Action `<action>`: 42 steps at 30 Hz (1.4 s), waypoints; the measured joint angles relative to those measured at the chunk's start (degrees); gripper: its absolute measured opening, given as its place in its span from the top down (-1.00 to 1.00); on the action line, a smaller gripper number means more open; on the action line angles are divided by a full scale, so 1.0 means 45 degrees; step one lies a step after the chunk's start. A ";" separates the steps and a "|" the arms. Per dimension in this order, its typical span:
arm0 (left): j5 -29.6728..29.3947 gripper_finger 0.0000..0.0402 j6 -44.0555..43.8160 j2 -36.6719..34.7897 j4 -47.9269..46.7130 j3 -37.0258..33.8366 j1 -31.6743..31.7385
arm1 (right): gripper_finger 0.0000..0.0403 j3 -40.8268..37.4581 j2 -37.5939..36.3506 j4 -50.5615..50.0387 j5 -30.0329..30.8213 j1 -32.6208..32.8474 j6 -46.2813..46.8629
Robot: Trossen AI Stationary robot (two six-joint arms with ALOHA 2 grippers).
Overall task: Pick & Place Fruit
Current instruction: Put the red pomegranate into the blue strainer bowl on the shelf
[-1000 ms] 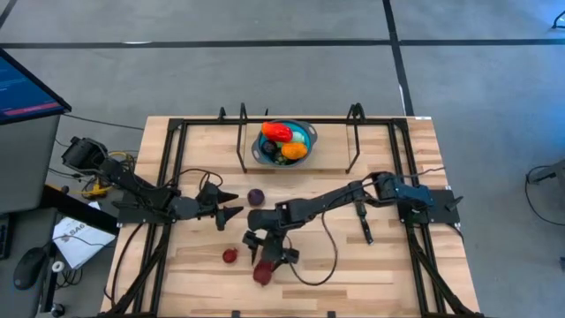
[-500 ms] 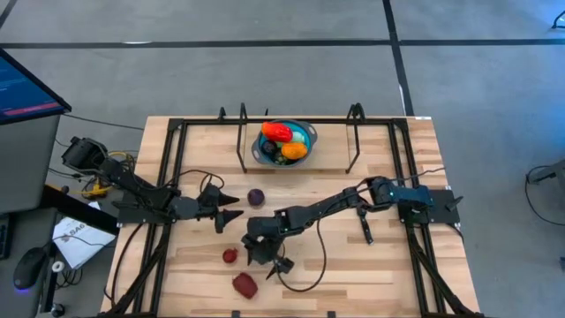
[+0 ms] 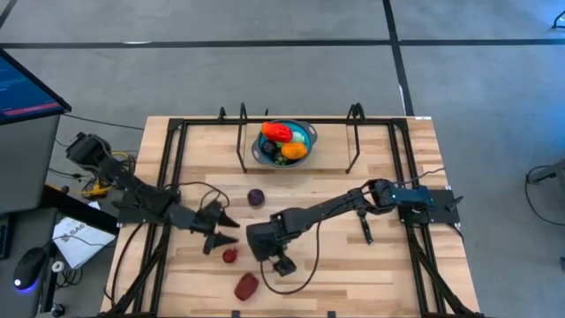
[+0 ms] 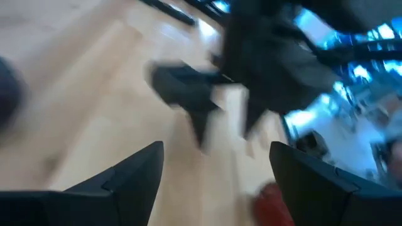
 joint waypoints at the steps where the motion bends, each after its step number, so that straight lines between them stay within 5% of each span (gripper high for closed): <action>1: 0.0008 -0.42 -0.0020 0.0000 -0.0758 0.0416 -0.0286 | -0.55 0.0004 -0.0019 -0.0216 0.0470 0.0058 0.0314; 8: -0.0708 -0.42 -0.1436 0.0049 -0.6796 0.3198 -0.1381 | -0.37 -0.0002 -0.0462 -0.1217 0.3086 0.0582 0.1863; 16: -0.0388 -0.42 -0.3506 0.0367 -0.7151 0.3666 -0.2629 | -0.29 -0.0041 -0.0815 -0.2450 0.5311 0.1243 0.2961; 25: 0.0709 -0.42 -0.6176 0.3285 -0.8484 0.4737 -0.3253 | -0.12 -0.2240 -0.1738 -0.1930 0.9451 0.2038 0.6226; 33: 0.0228 -0.42 -0.7084 0.4683 -1.0062 0.5989 -0.3253 | 0.02 -0.5718 -0.3998 0.1370 1.2231 0.2670 0.8655; 38: -0.1281 -0.42 -0.8092 0.4695 -1.0160 0.5782 -0.3243 | 0.04 -0.7460 -0.4793 0.4382 1.2361 0.2610 0.8825; 42: -0.2491 -0.42 -0.7124 0.4692 -1.0095 0.5754 -0.3189 | 0.03 -0.7808 -0.4901 0.5337 1.2359 0.2451 0.8829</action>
